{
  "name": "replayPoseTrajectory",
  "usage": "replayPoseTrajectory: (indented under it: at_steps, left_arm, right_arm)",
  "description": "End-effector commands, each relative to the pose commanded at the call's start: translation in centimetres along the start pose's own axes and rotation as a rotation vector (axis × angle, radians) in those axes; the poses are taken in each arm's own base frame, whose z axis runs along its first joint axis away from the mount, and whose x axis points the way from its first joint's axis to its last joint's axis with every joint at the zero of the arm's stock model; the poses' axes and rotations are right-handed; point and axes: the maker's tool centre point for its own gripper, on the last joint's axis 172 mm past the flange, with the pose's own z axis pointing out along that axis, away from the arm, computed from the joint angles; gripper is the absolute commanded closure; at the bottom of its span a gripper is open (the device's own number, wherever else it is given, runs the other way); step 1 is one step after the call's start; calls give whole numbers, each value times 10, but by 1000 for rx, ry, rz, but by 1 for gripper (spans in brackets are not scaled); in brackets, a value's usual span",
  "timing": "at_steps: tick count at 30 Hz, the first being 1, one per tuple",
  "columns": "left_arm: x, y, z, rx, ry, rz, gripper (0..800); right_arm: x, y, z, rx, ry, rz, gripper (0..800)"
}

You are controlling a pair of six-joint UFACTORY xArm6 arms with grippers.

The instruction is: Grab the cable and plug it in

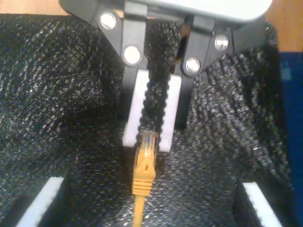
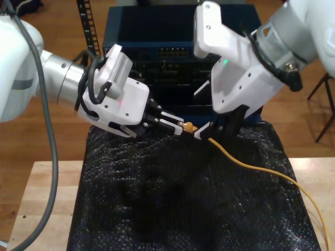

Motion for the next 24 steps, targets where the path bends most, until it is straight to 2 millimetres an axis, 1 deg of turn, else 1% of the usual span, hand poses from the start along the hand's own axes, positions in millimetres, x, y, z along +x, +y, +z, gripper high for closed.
replayPoseTrajectory:
  at_steps: [3,5,7,10,15,20,24]
  left_arm:
    - [10,4,2,-73,40,-16,798]
    - [12,8,2,-119,61,-48,798]
    - [12,2,-5,-121,85,-82,798]
    - [16,-8,-17,-102,146,-112,798]
    - [27,0,-20,-178,224,-156,798]
    - [28,3,-22,-217,250,-198,798]
    - [41,6,-24,-251,319,-195,798]
  right_arm:
    - [4,1,-9,-21,8,-30,0]
    - [6,2,-12,-28,11,-47,0]
    - [7,2,-13,-30,12,-67,0]
    - [11,-2,-21,-47,21,-88,0]
    - [18,-5,-32,-69,34,-112,0]
    - [25,-9,-46,-100,47,-148,0]
    - [30,-13,-61,-141,61,-169,0]
